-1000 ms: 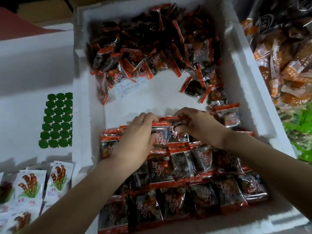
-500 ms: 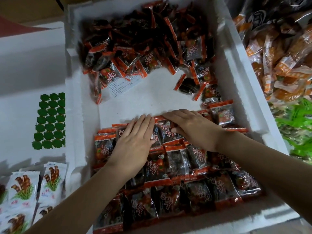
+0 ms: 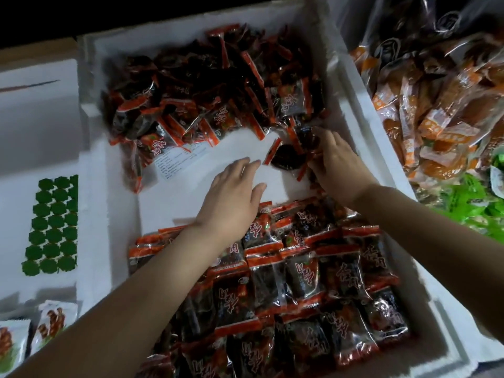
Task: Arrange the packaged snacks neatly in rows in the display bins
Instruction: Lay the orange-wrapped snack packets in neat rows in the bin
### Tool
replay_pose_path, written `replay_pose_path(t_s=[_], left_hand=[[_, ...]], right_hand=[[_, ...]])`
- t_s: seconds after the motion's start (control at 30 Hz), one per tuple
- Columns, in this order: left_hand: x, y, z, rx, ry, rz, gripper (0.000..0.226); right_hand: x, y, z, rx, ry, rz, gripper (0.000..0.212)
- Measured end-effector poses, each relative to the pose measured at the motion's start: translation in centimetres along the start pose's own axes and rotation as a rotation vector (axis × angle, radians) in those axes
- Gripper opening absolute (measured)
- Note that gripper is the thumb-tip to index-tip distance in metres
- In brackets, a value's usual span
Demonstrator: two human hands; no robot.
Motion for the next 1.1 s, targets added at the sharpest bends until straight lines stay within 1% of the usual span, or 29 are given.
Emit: replay_pose_path(t_s=[0.1,0.17,0.3,0.4,0.43,0.5,0.53,0.6,0.67,0.73,0.83,0.87,1.0,1.1], left_hand=[[-0.9,-2.0,3.4,0.035,0.09,-0.031,0.05],[-1.1,-3.1,4.9,0.04,0.14,-0.017,0.052],[-1.6,-4.0,6.6,-0.004,0.269,-0.158,0.06],[-1.8,-3.9,6.7,0.035,0.389,-0.349,0.063],[-1.9,-3.8,6.6,0.059,0.434,-0.409,0.058],[-1.7,-3.6,6.4,0.092,0.485,-0.466,0.039],[-1.5,-3.4,6.3,0.099,0.49,-0.468,0.034],[-1.0,-3.0,5.8,0.108,0.481,-0.445,0.035],[-0.6,-2.4,5.0,0.104,0.482,-0.423,0.037],[-0.1,-1.6,4.2,0.06,0.481,-0.452,0.039],[0.6,0.0,3.0,0.005,0.47,-0.446,0.037],[0.8,0.5,2.6,-0.001,0.47,-0.426,0.037],[1.5,1.7,1.6,-0.055,0.471,-0.412,0.034],[1.2,2.3,1.1,-0.128,0.446,-0.434,0.033]], right_hand=[[-0.3,-0.8,1.6,0.043,-0.092,0.047,0.065],[-0.5,-1.5,2.2,0.082,-0.12,0.026,0.069],[-0.6,-1.6,2.9,0.083,-0.054,-0.027,0.063],[-0.6,-1.6,3.2,0.109,0.009,-0.112,0.061],[-0.5,-1.6,3.2,0.104,0.031,-0.149,0.061],[-0.4,-1.5,3.5,0.114,0.062,-0.136,0.06],[-0.3,-1.5,3.7,0.141,0.064,-0.085,0.058],[0.1,-1.5,3.8,0.206,0.048,0.039,0.054],[0.5,-1.7,3.9,0.228,0.036,0.107,0.049],[1.2,-1.9,4.0,0.223,0.063,0.083,0.055],[2.2,-2.3,4.1,0.259,0.112,-0.036,0.077],[2.3,-2.5,4.1,0.284,0.111,-0.063,0.079],[2.6,-2.6,3.5,0.297,0.116,-0.092,0.074],[2.9,-2.1,3.0,0.205,0.086,-0.032,0.071]])
Point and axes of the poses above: each hand's wrist, its own z-axis towards the middle knuckle, its own y-axis out of the back of the hand, x = y × z, the point moved 2 cm from there along z, towards the middle knuckle, and after that the axes turned 11 degrees about -x, right-handed, at the moved point
